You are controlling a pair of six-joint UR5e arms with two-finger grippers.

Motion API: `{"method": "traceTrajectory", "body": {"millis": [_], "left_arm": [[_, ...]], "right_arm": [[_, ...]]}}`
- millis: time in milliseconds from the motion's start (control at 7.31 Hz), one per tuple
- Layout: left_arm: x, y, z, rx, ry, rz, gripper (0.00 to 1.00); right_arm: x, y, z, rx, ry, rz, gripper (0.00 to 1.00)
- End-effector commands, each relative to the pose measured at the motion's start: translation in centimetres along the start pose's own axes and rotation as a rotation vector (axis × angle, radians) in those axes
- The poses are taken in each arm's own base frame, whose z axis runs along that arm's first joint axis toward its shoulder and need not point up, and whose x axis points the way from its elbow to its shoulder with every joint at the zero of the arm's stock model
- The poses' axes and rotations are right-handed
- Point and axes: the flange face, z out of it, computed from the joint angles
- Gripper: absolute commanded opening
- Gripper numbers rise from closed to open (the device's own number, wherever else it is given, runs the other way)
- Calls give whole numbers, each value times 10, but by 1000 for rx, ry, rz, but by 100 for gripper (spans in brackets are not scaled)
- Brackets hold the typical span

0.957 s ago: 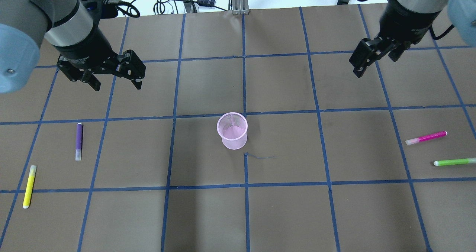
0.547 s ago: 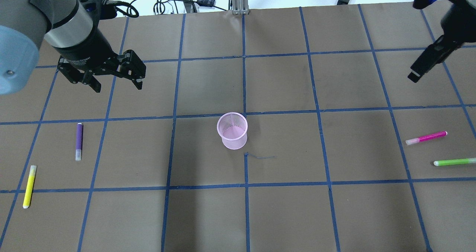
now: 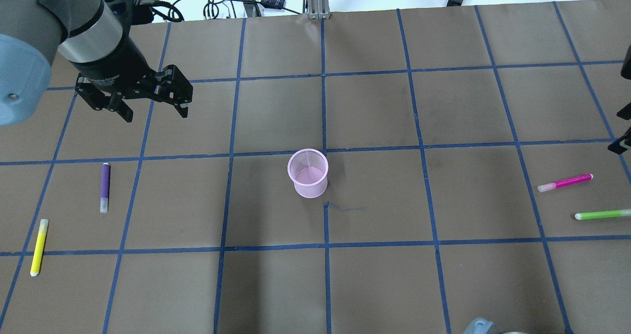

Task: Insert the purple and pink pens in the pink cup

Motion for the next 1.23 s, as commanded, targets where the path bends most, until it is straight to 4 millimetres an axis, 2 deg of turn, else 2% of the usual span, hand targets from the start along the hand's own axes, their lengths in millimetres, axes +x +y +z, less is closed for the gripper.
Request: {"method": "traceTrajectory", "body": {"millis": [0, 137, 274, 410, 547, 821, 1094], "left_arm": [[-1, 0, -3, 8, -1, 9, 100], [-4, -4, 2, 0, -1, 8, 100], [-6, -5, 4, -1, 3, -9, 100], [-20, -9, 3, 1, -1, -36, 100], [-49, -16, 6, -4, -3, -87, 100], [-116, -28, 16, -23, 7, -215, 100], [-169, -38, 34, -37, 2, -310, 100]], "right_arm": [[26, 46, 56, 128, 9, -211, 100], [39, 65, 89, 198, -25, -300, 100], [44, 82, 105, 242, -30, -365, 100], [46, 89, 110, 261, -18, -422, 100], [47, 90, 117, 275, -34, -435, 100], [53, 95, 147, 292, -67, -556, 100], [53, 95, 155, 314, -68, -671, 100]]}}
